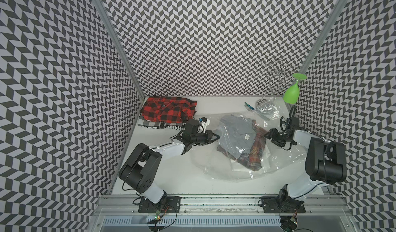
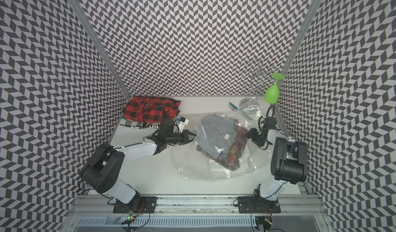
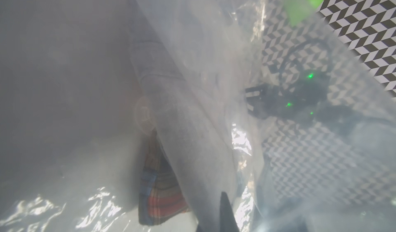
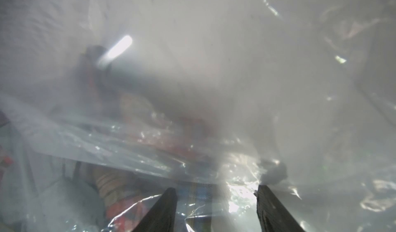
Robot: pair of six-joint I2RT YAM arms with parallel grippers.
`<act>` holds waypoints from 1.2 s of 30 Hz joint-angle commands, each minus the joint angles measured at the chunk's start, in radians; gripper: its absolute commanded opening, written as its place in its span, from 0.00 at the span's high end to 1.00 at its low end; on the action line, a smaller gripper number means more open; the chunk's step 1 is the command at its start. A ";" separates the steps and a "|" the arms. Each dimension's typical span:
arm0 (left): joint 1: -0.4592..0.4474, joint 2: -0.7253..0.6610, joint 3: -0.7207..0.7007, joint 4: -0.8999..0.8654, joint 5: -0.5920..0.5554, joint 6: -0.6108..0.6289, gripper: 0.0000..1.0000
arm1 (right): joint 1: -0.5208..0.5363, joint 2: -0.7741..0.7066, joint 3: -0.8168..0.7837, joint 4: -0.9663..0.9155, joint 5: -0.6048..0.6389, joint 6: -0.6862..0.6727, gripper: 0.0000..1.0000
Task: Take the shirt out of the vacuum bag
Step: Take out the shirt from the vacuum bag.
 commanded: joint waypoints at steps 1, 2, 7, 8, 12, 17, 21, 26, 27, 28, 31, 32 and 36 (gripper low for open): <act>0.033 -0.062 -0.063 -0.032 -0.011 -0.002 1.00 | -0.004 0.019 -0.020 0.008 0.026 0.011 0.38; 0.043 -0.082 -0.081 -0.038 -0.014 -0.005 1.00 | -0.003 0.020 -0.021 0.007 0.030 0.014 0.38; 0.116 -0.196 -0.148 -0.062 -0.030 -0.004 1.00 | -0.020 0.016 -0.036 0.026 0.018 0.040 0.38; 0.128 -0.207 -0.153 -0.064 -0.026 -0.002 1.00 | -0.024 0.015 -0.038 0.031 0.008 0.048 0.38; 0.153 -0.234 -0.158 -0.138 -0.007 0.047 1.00 | -0.030 0.015 -0.030 0.051 -0.058 0.076 0.37; 0.221 -0.309 -0.218 -0.193 -0.005 0.071 1.00 | -0.043 0.021 -0.007 0.089 -0.134 0.132 0.37; 0.281 -0.303 -0.237 -0.216 0.020 0.103 1.00 | -0.046 -0.001 0.020 0.149 -0.248 0.173 0.36; 0.299 -0.221 -0.191 -0.220 0.035 0.161 1.00 | -0.024 -0.058 0.068 0.161 -0.411 0.182 0.35; 0.300 -0.197 -0.172 -0.226 0.039 0.177 1.00 | -0.012 -0.064 0.085 0.133 -0.424 0.170 0.35; 0.302 -0.177 -0.153 -0.230 0.038 0.193 1.00 | 0.004 -0.068 0.098 0.108 -0.434 0.160 0.35; 0.314 -0.116 -0.100 -0.240 0.043 0.229 1.00 | 0.077 -0.080 0.127 0.062 -0.441 0.147 0.36; 0.317 -0.094 -0.079 -0.244 0.046 0.240 1.00 | 0.117 -0.087 0.126 0.065 -0.433 0.159 0.36; 0.319 -0.024 -0.009 -0.262 0.057 0.278 1.00 | 0.246 -0.095 0.099 0.109 -0.345 0.230 0.37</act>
